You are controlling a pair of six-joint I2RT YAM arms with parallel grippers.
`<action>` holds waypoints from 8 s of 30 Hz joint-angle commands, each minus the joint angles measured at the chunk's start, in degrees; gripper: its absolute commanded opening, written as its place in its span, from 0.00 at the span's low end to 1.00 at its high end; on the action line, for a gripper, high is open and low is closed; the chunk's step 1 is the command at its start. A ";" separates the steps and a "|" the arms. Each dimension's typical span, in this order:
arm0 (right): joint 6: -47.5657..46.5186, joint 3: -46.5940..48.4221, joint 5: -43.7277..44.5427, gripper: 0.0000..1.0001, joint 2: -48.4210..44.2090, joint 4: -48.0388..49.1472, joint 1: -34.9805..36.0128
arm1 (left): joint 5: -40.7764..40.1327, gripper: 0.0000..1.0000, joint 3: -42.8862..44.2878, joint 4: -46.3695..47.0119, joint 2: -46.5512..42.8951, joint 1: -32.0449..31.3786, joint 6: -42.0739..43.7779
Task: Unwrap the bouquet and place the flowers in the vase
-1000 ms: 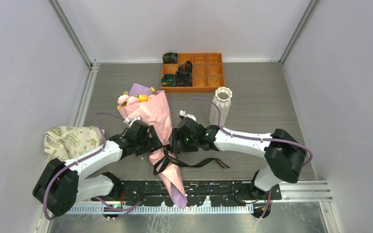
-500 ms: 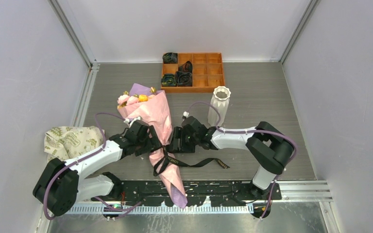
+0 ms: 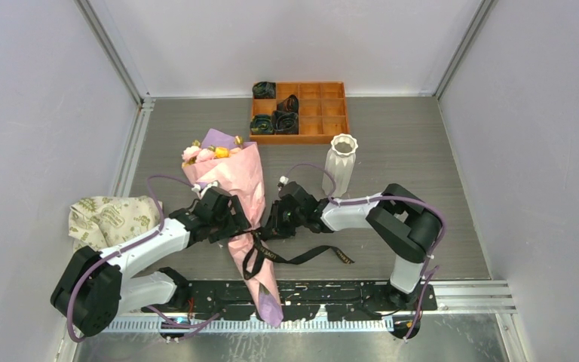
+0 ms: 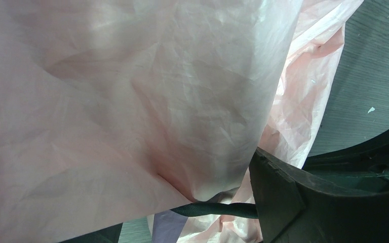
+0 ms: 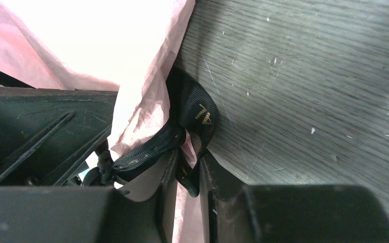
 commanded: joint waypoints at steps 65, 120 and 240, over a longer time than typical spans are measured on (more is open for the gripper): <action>-14.28 23.23 61.47 0.58 -58.21 -68.93 2.53 | 4.66 0.87 8.70 -2.09 6.05 -0.02 10.30; -18.55 10.78 36.51 0.53 -35.06 -39.47 3.20 | 1.70 0.00 10.67 -0.76 4.32 -0.32 10.24; -14.82 3.44 34.13 0.50 -41.49 -32.66 3.27 | -1.59 0.33 15.78 0.30 -1.90 -9.02 31.16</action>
